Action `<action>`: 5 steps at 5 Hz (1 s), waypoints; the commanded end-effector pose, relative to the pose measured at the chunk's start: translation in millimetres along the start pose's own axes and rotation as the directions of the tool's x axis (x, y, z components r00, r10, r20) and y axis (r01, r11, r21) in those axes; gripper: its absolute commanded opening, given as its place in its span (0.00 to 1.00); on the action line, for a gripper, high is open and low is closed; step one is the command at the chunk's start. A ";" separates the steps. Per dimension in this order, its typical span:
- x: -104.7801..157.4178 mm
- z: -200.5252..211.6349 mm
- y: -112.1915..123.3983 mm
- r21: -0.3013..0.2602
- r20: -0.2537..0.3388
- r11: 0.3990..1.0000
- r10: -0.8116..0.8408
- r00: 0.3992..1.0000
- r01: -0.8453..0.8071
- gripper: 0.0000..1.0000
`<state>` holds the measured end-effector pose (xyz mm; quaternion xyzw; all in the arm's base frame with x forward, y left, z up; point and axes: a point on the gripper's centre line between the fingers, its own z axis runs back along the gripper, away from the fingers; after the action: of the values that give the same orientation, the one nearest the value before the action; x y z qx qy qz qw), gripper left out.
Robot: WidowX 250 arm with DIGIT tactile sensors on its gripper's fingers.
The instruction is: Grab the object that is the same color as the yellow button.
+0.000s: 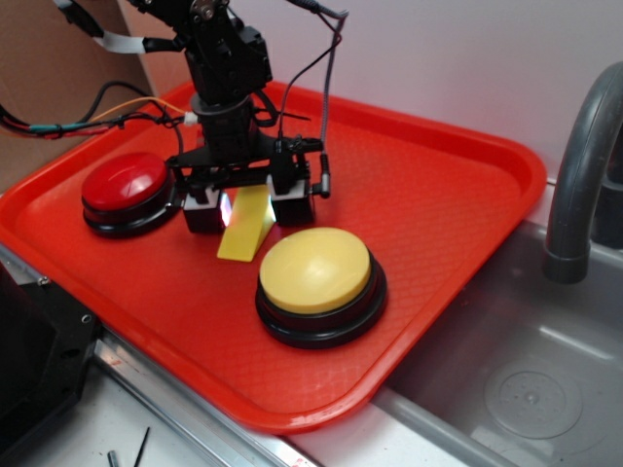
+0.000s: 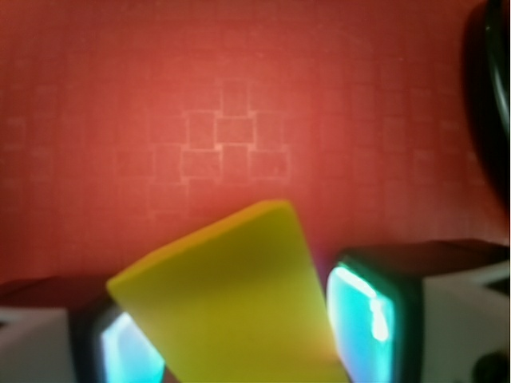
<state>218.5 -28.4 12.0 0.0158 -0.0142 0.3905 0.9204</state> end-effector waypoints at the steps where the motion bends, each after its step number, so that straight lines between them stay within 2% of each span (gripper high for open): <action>1: -5.2 -10.9 14.9 0.044 -0.028 0.999 -0.003 1.000 0.004 0.00; 2: -4.0 6.9 15.4 0.008 -0.018 0.999 -0.033 0.999 0.033 0.00; 4: 3.2 97.9 21.5 -0.123 -0.080 0.961 -0.258 0.963 0.247 0.00; 5: 2.6 138.5 33.3 -0.149 -0.048 0.919 -0.375 0.926 0.365 0.00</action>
<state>188.0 -17.5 141.2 -0.0560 0.0241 0.2118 0.9754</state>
